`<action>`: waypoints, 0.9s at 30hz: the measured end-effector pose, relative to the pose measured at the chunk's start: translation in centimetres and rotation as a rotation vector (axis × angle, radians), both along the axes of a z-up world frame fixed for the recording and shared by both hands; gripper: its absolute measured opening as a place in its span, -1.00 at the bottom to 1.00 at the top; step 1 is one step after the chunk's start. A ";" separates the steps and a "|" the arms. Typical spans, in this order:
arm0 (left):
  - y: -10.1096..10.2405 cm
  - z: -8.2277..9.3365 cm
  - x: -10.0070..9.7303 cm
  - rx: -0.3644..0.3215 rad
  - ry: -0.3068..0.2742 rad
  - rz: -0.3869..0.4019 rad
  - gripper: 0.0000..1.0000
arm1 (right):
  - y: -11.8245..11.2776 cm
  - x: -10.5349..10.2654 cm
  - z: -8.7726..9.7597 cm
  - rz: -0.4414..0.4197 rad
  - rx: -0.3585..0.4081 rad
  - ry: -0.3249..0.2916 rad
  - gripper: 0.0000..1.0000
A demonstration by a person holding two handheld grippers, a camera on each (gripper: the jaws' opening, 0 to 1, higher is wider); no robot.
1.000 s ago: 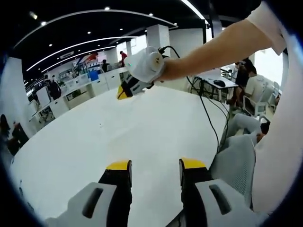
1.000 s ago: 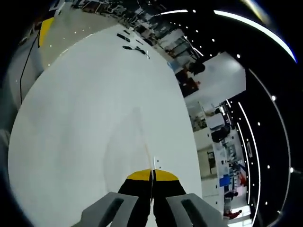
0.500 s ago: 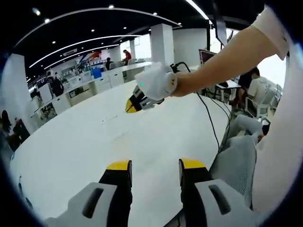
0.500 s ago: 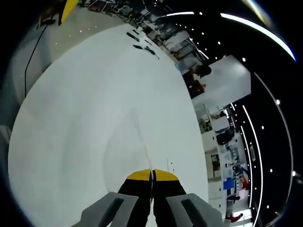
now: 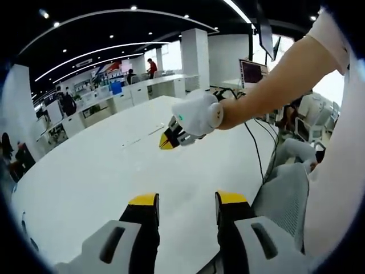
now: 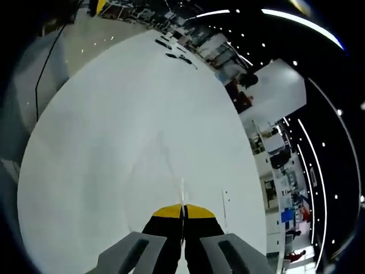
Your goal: Arrange the food packaging bags into a neat stack by flattening each bag and aligning their edges.
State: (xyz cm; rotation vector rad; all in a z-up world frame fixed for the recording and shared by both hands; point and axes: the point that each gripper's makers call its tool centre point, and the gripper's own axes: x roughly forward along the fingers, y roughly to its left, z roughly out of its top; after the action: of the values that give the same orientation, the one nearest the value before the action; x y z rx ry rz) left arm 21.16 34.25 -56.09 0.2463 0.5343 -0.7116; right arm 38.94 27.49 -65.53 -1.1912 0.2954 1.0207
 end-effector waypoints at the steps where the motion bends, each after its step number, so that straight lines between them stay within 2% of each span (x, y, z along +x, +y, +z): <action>1: 0.0 -0.1 0.0 -0.001 0.001 0.000 -0.26 | 0.0 -0.2 -0.3 0.002 -0.004 -0.001 -1.00; 13: 0.2 -0.8 -0.2 -0.001 0.012 0.006 -0.26 | 0.1 -1.7 -2.5 0.031 -0.024 0.023 -1.00; 27: -0.3 -1.5 -0.5 -0.003 0.030 -0.002 -0.26 | -0.3 -2.5 -3.7 0.018 -0.022 0.058 -1.00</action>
State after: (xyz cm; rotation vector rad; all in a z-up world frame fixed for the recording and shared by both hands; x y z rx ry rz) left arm 20.65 33.96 -57.55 0.2337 0.5617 -0.7193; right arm 36.43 27.20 -69.27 -1.1874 0.3431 1.0718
